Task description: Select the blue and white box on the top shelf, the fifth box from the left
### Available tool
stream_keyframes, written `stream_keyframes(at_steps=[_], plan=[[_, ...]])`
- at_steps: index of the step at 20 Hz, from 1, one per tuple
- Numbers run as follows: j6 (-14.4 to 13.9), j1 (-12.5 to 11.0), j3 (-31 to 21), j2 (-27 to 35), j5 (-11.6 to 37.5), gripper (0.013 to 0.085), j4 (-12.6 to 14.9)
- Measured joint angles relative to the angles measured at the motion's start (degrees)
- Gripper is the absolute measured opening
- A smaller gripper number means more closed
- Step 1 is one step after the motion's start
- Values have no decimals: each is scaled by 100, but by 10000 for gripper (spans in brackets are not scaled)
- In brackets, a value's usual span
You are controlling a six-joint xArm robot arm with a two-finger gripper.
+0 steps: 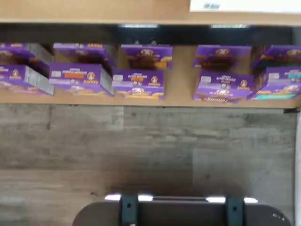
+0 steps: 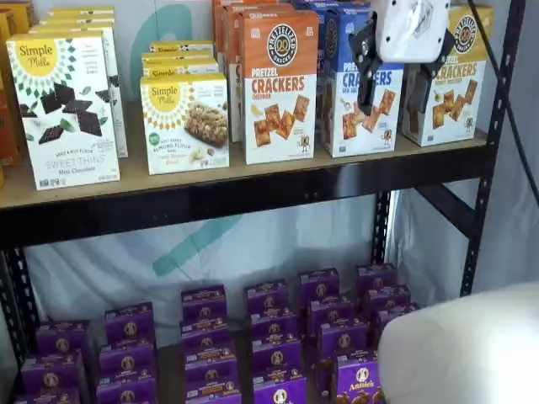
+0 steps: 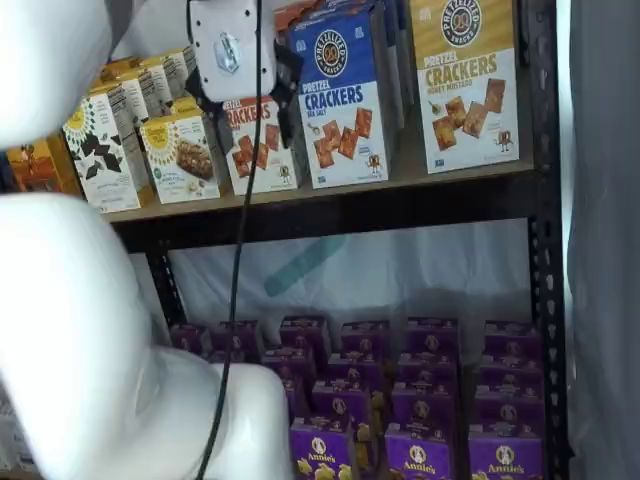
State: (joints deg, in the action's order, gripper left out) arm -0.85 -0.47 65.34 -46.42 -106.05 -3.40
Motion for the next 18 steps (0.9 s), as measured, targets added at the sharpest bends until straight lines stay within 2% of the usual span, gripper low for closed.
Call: stream_keyframes(at_steps=[9,18], plan=[[196,-125,591,723,201,850,263],[455,-404,997,1106,370,850,199]])
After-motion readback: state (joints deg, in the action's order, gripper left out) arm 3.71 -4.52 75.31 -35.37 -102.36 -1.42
